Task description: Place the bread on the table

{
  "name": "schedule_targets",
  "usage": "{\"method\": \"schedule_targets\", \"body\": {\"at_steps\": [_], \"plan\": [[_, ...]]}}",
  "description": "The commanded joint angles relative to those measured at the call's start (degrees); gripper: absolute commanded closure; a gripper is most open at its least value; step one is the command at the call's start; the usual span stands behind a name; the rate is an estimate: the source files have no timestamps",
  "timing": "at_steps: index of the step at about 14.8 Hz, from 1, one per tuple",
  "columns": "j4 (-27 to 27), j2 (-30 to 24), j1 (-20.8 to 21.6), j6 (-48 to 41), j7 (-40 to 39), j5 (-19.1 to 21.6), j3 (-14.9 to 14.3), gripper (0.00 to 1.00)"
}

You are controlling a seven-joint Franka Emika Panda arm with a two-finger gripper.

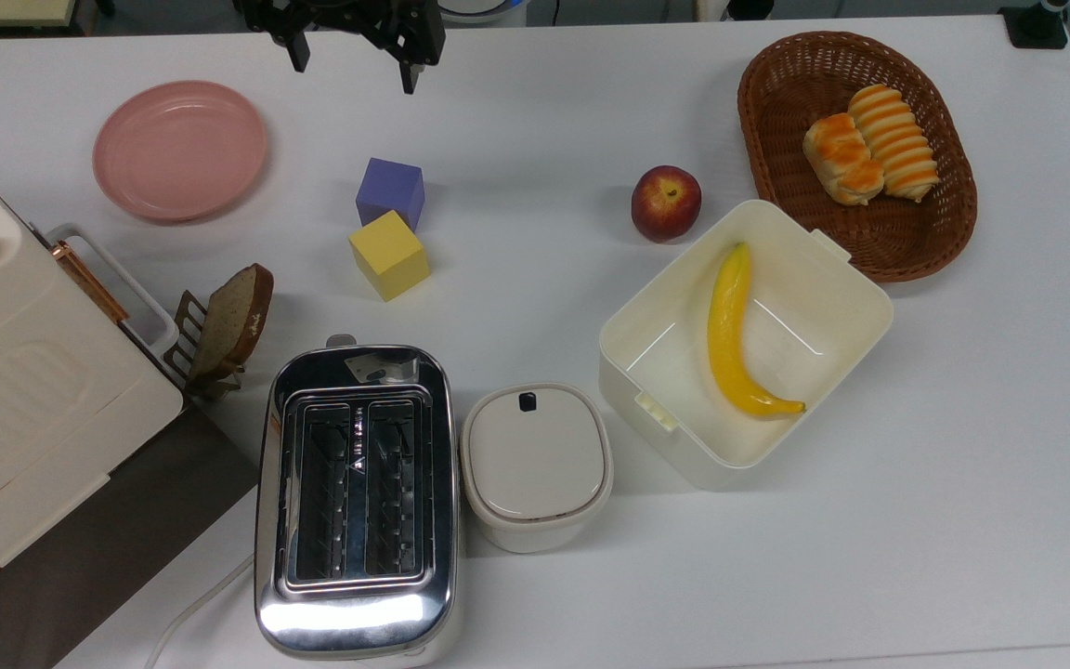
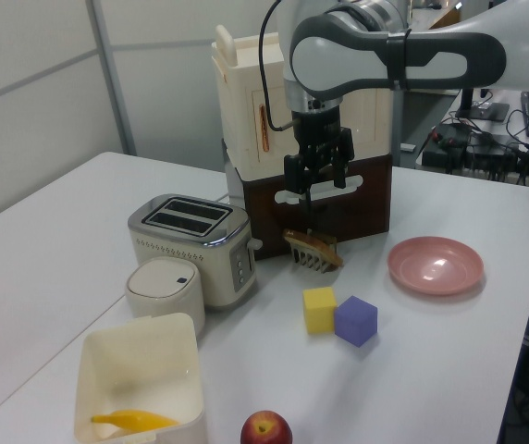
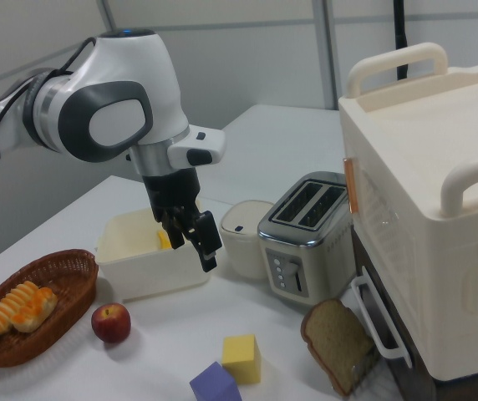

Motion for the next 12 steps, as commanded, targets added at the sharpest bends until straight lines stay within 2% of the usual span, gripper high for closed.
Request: {"method": "schedule_targets", "body": {"at_steps": [1,12], "plan": [[-1.74,-1.03,0.01,0.9,-3.84,1.31,-0.18,0.0],[-2.96,-1.03,0.54,0.9,-6.57,2.1,-0.18,0.0]]}}
